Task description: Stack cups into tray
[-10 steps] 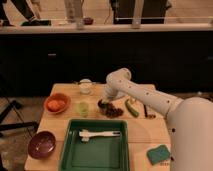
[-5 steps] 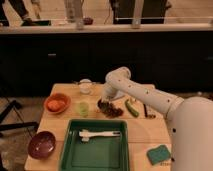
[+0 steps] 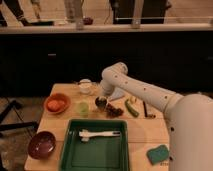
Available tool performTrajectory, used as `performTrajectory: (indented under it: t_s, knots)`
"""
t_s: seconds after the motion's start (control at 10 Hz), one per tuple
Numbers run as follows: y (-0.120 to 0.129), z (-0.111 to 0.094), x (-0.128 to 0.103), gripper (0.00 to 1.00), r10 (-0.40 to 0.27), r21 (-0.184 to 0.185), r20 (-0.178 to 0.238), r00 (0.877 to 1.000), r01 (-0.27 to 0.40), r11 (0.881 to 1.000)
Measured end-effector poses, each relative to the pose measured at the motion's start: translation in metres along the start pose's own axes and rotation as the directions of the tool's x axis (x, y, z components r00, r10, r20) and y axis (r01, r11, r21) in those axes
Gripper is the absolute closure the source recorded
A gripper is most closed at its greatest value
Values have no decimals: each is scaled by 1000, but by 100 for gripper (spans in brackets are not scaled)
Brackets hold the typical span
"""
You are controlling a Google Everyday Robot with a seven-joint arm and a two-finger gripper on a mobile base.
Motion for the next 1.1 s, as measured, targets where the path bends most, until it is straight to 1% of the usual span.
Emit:
performTrajectory:
  t_s: [0.3,0.5,0.6,0.8,1.1]
  knots:
    - [-4,-12,-27,100,-65,-4,14,998,65,998]
    - [-1,-18,-52,100,-123,-6,29,992,123,992]
    - [0,-21,-58,100,-145,-5,31,989,145,989]
    - [-2,-33,-64,100,-177,11,28,984,177,984]
    - [-3,-45,-77,100,-217,31,27,976,216,976]
